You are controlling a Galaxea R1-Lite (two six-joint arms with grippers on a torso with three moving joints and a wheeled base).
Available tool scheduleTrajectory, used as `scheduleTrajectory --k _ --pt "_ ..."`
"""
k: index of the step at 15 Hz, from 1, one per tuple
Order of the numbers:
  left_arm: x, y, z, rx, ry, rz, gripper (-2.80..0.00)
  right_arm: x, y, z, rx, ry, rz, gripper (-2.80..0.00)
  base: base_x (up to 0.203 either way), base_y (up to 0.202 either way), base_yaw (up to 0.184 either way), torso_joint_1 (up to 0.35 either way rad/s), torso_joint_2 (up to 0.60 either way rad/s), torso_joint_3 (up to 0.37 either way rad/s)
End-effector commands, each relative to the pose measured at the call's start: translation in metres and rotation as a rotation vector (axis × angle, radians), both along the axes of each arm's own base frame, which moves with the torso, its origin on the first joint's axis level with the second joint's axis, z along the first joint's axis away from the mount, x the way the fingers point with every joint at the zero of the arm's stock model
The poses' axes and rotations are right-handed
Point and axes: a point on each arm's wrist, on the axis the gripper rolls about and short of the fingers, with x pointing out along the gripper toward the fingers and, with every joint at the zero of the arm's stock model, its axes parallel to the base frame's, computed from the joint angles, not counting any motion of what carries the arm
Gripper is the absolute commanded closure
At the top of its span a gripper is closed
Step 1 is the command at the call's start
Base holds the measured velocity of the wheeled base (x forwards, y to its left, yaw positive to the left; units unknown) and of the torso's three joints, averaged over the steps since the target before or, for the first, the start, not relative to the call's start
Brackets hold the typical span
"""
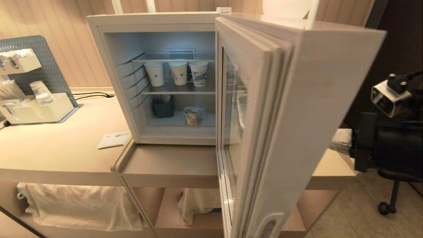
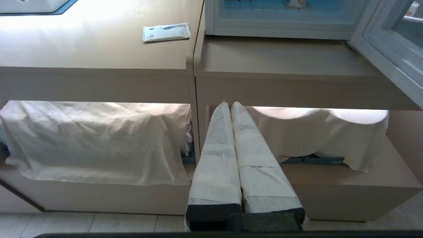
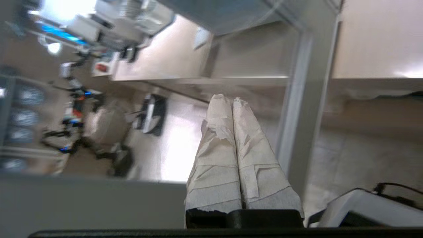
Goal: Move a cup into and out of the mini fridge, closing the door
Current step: Close the freezer door
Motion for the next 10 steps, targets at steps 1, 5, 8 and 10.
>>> scheduleTrajectory --k 1,5,8,10 --pt "0.000 0.000 0.000 0.000 0.002 0.000 0.00 0.033 0.035 -0.027 -0.162 0.017 -0.058 0.00 0.000 0.000 0.000 0.000 0.00 0.000" --pt "0.000 0.000 0.000 0.000 0.002 0.000 0.00 0.058 0.087 -0.037 -0.357 -0.116 -0.015 0.00 0.000 0.000 0.000 0.000 0.00 0.000" --pt "0.000 0.000 0.000 0.000 0.001 0.000 0.00 0.075 0.131 -0.046 -0.497 -0.228 0.002 0.00 0.000 0.000 0.000 0.000 0.00 0.000" --pt "0.000 0.000 0.000 0.000 0.001 0.000 0.00 0.080 0.165 -0.058 -0.555 -0.271 0.008 0.00 0.000 0.000 0.000 0.000 0.00 0.000"
